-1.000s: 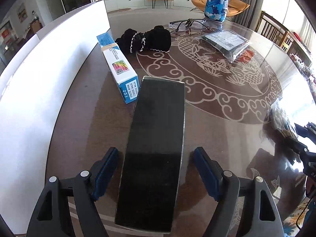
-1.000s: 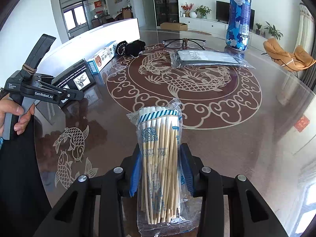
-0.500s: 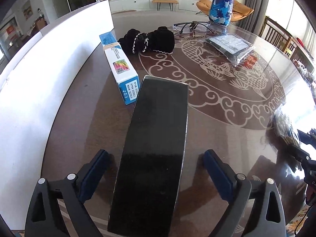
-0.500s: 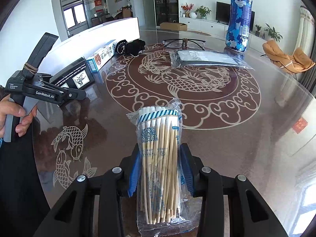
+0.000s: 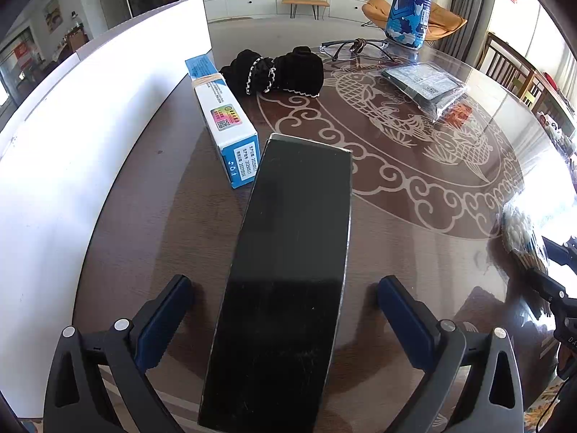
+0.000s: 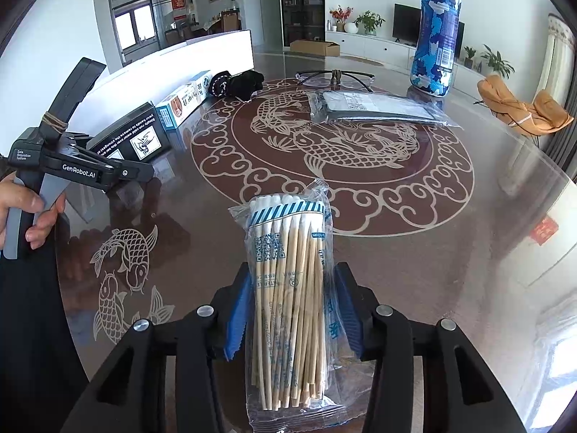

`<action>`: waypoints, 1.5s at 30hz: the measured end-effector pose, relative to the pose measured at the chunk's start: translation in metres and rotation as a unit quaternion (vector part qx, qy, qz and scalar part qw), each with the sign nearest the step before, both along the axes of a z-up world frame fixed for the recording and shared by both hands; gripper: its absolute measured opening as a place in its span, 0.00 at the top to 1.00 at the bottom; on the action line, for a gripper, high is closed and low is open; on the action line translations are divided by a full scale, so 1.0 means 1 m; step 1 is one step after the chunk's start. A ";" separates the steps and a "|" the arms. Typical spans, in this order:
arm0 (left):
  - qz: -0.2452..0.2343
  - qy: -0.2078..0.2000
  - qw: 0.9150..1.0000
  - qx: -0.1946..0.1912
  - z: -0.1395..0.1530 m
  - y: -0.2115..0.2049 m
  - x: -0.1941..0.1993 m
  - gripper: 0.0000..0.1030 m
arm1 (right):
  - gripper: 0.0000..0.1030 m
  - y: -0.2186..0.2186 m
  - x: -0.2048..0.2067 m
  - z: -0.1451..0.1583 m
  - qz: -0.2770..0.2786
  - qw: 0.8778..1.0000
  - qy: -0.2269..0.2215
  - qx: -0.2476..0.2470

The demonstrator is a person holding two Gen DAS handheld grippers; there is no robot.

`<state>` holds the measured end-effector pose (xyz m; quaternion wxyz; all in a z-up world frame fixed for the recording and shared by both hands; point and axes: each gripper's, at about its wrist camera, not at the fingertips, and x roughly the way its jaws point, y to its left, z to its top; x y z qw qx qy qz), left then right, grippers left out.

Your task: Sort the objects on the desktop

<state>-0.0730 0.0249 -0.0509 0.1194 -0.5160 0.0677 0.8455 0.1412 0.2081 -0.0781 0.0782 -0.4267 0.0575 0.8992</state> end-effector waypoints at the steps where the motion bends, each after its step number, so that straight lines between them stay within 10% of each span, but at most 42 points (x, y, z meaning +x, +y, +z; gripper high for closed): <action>1: 0.000 0.000 1.000 0.000 0.000 0.000 0.000 0.00 | 0.55 0.000 0.000 0.000 0.000 1.000 0.000 0.000; 20: 0.000 0.001 1.000 0.000 0.000 -0.001 0.001 0.00 | 0.36 -0.002 0.003 0.005 0.016 1.000 0.009 -0.005; 34: -0.030 -0.039 0.999 -0.020 0.000 0.003 -0.011 0.00 | 0.18 0.015 -0.052 0.003 0.068 0.985 -0.154 -0.038; 36: -0.035 -0.019 0.999 -0.007 0.004 0.000 -0.010 0.21 | 0.36 0.007 -0.052 0.002 0.080 0.985 -0.154 -0.013; 38: -0.035 -0.011 0.999 0.007 0.010 -0.005 -0.009 0.67 | 0.65 0.004 -0.050 0.006 0.081 0.985 -0.152 -0.007; 45: -0.009 0.026 0.999 0.044 0.045 -0.034 0.009 0.67 | 0.68 0.001 -0.037 0.050 0.065 0.992 -0.103 -0.025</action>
